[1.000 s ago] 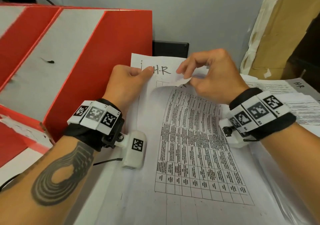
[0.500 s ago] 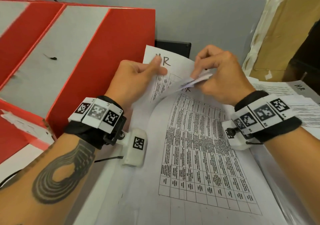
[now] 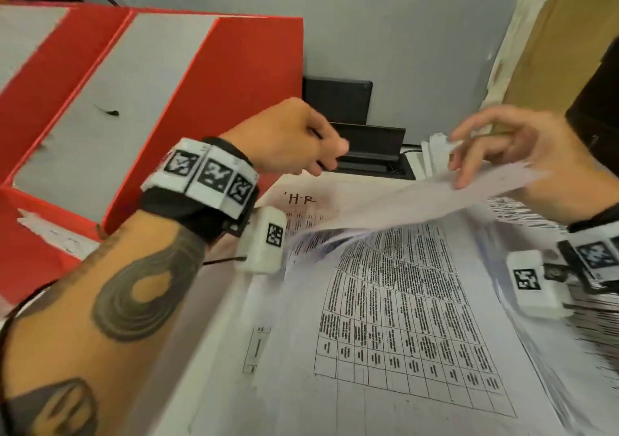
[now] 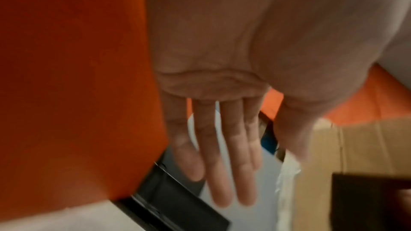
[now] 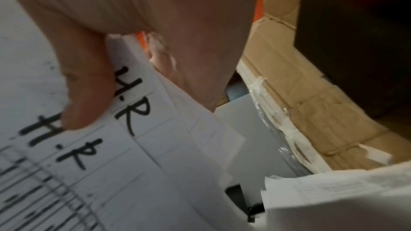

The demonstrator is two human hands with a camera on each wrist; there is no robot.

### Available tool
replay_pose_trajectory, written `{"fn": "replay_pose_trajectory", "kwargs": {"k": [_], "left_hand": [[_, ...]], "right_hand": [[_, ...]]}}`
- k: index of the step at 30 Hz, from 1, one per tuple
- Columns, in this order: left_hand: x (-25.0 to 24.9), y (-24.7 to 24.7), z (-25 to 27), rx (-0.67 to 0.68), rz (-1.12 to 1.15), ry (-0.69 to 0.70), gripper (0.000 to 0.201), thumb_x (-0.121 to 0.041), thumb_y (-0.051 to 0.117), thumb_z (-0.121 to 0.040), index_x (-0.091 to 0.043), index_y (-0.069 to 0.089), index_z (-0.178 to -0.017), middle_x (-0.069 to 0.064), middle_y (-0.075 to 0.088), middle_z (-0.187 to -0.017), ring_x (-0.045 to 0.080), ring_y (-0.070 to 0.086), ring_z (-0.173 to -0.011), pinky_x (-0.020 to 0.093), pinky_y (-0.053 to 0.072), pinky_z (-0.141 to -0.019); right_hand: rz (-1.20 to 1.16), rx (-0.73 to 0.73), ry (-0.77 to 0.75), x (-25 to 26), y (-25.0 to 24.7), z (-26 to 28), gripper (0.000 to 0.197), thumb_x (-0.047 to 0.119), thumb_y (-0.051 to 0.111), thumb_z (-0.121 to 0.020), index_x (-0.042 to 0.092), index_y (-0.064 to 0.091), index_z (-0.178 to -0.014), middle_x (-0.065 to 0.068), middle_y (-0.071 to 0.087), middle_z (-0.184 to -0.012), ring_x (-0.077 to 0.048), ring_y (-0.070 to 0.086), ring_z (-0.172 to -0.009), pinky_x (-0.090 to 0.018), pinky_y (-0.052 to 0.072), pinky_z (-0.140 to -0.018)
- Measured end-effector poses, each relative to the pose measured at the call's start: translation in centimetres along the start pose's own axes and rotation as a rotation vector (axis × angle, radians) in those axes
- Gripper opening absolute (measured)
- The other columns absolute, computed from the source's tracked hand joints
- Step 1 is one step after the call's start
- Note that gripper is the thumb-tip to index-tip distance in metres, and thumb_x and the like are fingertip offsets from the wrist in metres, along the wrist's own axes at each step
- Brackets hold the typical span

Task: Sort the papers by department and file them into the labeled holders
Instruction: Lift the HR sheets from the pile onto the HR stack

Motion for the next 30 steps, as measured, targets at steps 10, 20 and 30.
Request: {"fn": "replay_pose_trajectory", "kwargs": {"k": [10,20,30], "left_hand": [[3.0,2.7,-7.1,0.297,-0.912,-0.251,0.037,-0.047,0.077,-0.085,-0.016,0.078,-0.105,0.000,0.076,-0.099,0.023,0.072,-0.096,0.039,0.060,-0.089],[7.3,5.5,-7.9,0.529,-1.236,-0.295,0.043,-0.057,0.079,-0.079,-0.014,0.071,-0.077,0.001,0.070,-0.083,0.023,0.066,-0.081,0.031,0.055,-0.075],[4.8,3.0,-8.2,0.308,-1.167,-0.198,0.009,-0.021,0.076,-0.088,-0.013,0.074,-0.092,0.003,0.075,-0.095,0.020,0.066,-0.082,0.034,0.058,-0.073]], "right_hand": [[0.202,0.069,0.004,1.5,-1.1,1.7,0.046,0.055,0.088,-0.065,0.016,0.081,-0.088,-0.006,0.080,-0.090,-0.033,0.076,-0.093,-0.050,0.061,-0.087],[0.059,0.090,-0.016,1.1,-1.8,2.2,0.034,0.062,0.086,-0.065,0.033,0.083,-0.082,-0.002,0.079,-0.105,-0.020,0.074,-0.106,-0.019,0.055,-0.089],[0.253,0.102,0.052,0.2,-0.9,0.8,0.023,0.026,0.081,-0.072,0.015,0.082,-0.091,-0.001,0.081,-0.094,-0.019,0.076,-0.095,-0.042,0.059,-0.092]]}}
Point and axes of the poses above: each hand's wrist, its own z-axis away from the middle knuckle, its own y-axis out of the palm, x = y × z, the point moved 10 cm from there along -z, towards the middle knuckle
